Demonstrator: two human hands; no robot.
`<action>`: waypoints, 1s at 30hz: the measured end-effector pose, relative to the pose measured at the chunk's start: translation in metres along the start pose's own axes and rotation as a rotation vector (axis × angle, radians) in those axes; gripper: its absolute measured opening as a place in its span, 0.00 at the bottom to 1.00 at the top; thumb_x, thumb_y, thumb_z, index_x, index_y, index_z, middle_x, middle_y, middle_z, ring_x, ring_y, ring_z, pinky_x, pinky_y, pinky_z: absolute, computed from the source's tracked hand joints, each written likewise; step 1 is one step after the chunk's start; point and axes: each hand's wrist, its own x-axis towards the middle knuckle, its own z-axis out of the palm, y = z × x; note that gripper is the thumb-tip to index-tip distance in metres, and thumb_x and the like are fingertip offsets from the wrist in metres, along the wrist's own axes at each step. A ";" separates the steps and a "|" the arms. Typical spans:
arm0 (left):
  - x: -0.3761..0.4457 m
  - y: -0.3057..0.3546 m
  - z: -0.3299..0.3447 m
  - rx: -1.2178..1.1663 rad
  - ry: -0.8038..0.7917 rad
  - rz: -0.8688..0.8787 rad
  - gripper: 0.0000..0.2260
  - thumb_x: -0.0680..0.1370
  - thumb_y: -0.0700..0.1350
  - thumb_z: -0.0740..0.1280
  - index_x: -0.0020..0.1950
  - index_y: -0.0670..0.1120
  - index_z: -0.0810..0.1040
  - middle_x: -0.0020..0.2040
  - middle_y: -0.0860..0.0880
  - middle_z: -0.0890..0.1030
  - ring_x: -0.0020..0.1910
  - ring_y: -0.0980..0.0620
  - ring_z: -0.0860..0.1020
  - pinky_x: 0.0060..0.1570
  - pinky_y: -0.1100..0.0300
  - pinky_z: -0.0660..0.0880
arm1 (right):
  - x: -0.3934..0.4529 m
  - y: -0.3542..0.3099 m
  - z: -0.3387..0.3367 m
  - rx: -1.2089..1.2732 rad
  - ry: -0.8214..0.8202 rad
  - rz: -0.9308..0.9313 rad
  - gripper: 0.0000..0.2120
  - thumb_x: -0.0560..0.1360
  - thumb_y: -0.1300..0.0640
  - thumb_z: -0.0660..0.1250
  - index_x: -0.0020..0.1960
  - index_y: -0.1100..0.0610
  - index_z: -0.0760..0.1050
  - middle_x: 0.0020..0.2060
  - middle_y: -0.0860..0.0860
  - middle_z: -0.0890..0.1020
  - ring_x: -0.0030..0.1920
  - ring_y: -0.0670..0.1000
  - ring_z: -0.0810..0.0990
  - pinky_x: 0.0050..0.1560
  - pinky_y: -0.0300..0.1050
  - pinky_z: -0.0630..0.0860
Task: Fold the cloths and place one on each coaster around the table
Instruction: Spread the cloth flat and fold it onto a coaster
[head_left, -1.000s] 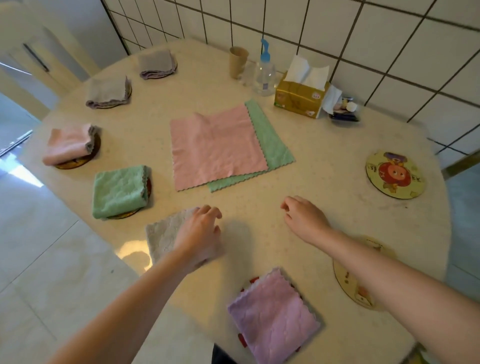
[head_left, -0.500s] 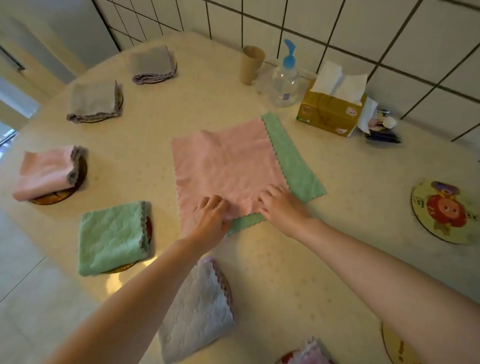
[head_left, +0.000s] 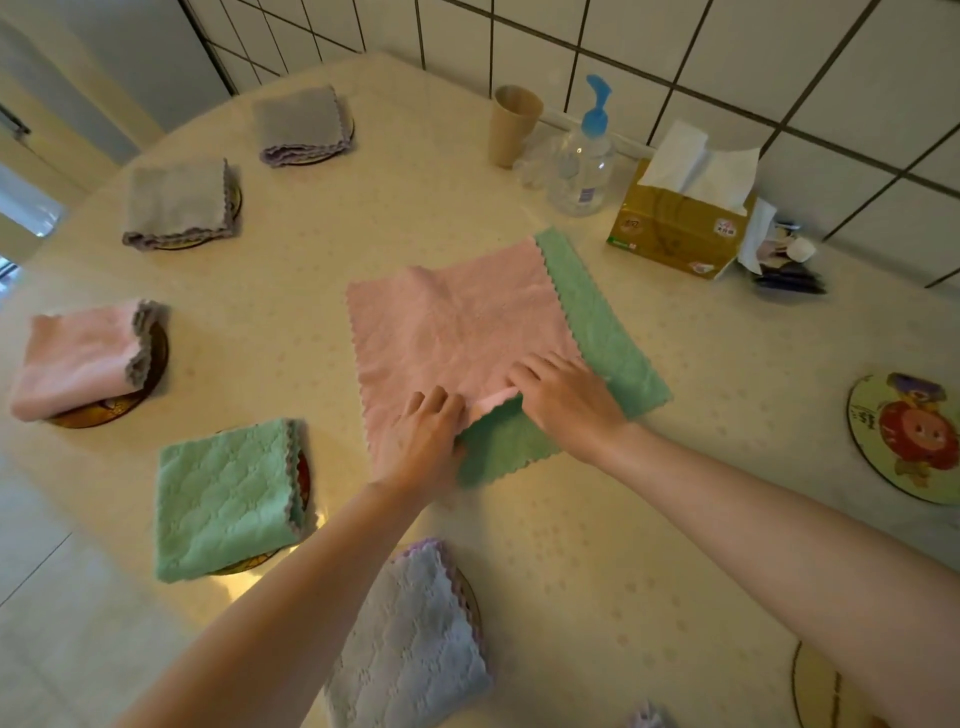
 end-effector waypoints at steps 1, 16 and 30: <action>-0.002 -0.006 0.000 -0.019 0.018 -0.010 0.11 0.74 0.44 0.68 0.55 0.46 0.75 0.54 0.48 0.75 0.51 0.42 0.74 0.43 0.51 0.74 | -0.001 0.003 0.000 0.010 0.004 -0.003 0.19 0.67 0.70 0.68 0.55 0.56 0.72 0.50 0.50 0.78 0.50 0.54 0.76 0.48 0.49 0.74; 0.050 -0.011 -0.108 -0.554 0.217 -0.314 0.16 0.78 0.35 0.60 0.63 0.42 0.78 0.54 0.43 0.78 0.56 0.43 0.77 0.59 0.48 0.75 | 0.014 0.044 -0.079 0.432 0.225 0.463 0.08 0.81 0.57 0.54 0.48 0.57 0.71 0.40 0.55 0.78 0.40 0.57 0.77 0.38 0.56 0.76; -0.056 0.144 -0.077 -0.308 0.535 0.160 0.13 0.73 0.35 0.66 0.56 0.38 0.81 0.54 0.40 0.81 0.58 0.45 0.75 0.62 0.67 0.64 | -0.200 0.091 -0.134 0.366 0.578 0.215 0.08 0.77 0.63 0.60 0.54 0.62 0.74 0.53 0.58 0.79 0.57 0.55 0.76 0.57 0.39 0.69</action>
